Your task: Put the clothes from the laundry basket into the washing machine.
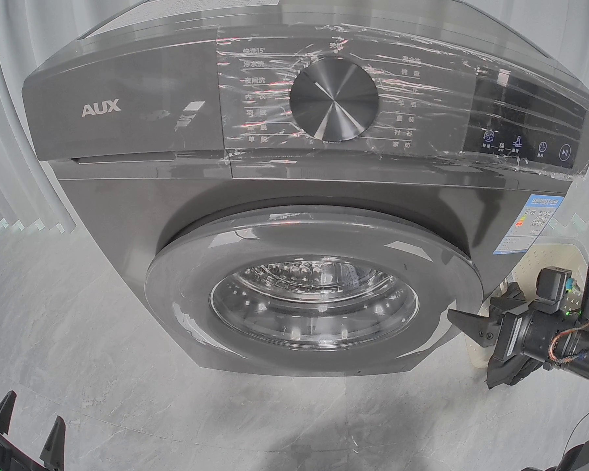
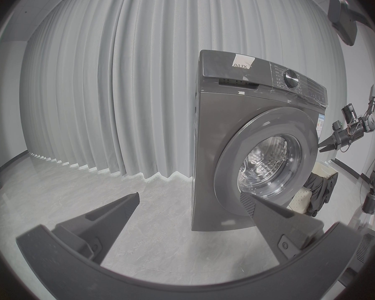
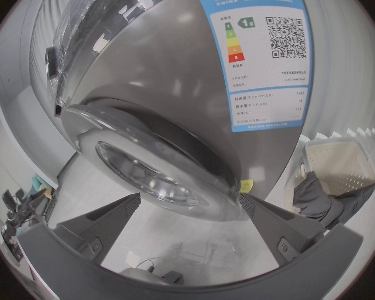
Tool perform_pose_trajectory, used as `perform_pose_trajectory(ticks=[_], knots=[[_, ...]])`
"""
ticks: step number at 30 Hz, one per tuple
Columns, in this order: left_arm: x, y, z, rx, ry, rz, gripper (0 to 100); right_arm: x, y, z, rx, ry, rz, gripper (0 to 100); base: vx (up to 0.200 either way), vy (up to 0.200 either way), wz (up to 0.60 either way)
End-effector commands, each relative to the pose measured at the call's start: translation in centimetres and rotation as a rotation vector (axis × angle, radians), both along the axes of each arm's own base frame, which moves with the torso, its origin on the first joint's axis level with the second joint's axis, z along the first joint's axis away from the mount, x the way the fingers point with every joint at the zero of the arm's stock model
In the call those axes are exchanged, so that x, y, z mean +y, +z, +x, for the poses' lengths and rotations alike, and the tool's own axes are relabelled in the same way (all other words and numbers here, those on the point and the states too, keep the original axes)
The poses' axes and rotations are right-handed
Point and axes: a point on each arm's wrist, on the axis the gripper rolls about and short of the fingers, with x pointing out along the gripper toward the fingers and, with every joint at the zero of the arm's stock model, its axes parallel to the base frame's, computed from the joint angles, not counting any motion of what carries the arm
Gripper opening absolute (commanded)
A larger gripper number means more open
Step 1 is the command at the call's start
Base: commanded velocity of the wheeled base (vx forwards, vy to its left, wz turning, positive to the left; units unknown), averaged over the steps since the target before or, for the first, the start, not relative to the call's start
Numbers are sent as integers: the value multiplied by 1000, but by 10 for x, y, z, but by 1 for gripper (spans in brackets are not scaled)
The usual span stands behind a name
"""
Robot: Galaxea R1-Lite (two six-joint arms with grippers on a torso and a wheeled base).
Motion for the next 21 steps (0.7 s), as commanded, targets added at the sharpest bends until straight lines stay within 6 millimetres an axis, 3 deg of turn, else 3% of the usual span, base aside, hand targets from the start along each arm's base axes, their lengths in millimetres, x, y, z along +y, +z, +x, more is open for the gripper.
perform_pose_trajectory(ticks=[1,11,21], knots=[[0,-5,0,0,0,-1,100,2,-6,15,12,-15,-40,100,0,0,0],[0,-5,0,-2,0,-2,100,11,-11,31,-21,-8,-24,100,0,0,0],[0,-5,0,0,0,-4,100,9,-21,20,23,63,-27,100,0,0,0]])
